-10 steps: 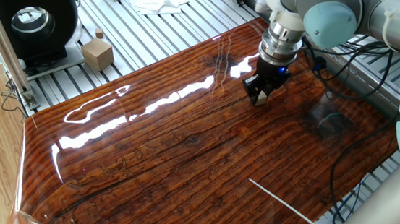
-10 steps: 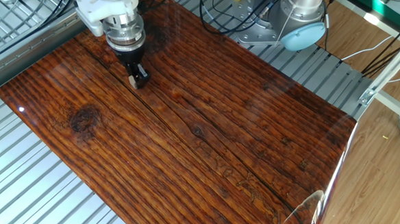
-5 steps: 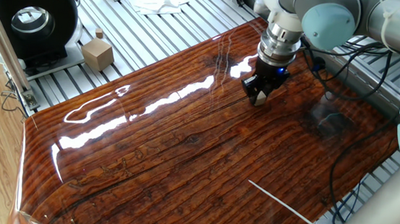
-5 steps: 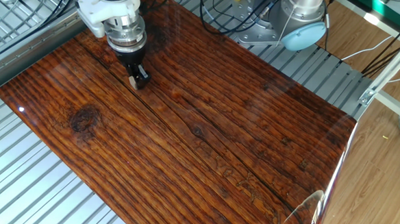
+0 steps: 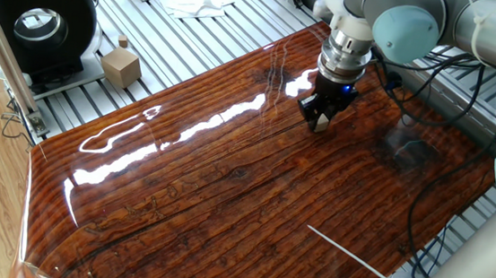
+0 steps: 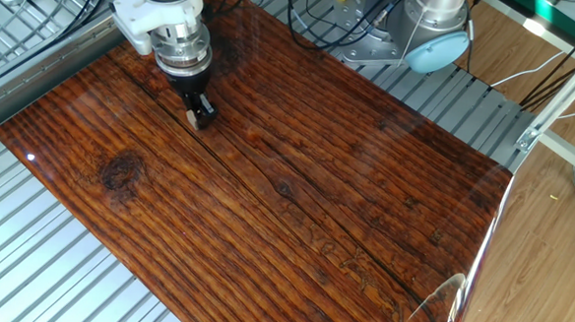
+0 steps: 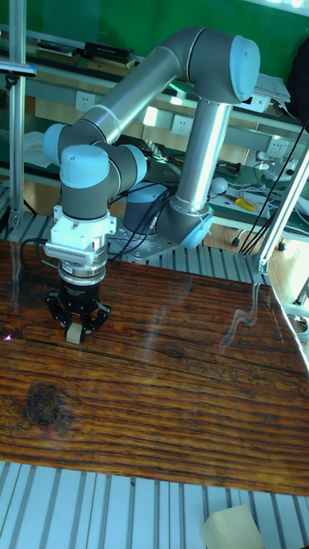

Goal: Hold a small block with the gripper and sweep it from left to right on the table

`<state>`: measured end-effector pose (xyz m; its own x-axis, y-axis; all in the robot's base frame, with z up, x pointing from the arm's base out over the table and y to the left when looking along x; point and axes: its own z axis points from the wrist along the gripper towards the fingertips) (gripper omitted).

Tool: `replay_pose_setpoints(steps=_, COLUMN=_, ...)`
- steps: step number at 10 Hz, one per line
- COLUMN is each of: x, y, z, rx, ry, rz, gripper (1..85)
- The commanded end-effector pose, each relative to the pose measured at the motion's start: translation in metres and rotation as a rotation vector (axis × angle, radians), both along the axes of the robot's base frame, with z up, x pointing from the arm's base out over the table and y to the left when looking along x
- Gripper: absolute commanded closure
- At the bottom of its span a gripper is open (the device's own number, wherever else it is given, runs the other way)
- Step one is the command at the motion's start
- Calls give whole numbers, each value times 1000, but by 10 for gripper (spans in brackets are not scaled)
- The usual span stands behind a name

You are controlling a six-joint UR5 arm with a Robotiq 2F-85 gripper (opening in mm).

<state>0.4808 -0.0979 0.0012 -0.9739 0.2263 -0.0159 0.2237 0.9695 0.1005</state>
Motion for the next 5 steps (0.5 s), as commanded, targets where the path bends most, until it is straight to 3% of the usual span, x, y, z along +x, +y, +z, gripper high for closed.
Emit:
replay_pose_setpoints(steps=1, x=1, y=5, z=1, rx=13, ry=-5, rz=-11, gripper=847)
replay_pose_setpoints(steps=5, x=1, y=6, z=1, rx=19, ry=-5, rz=-13, gripper=847)
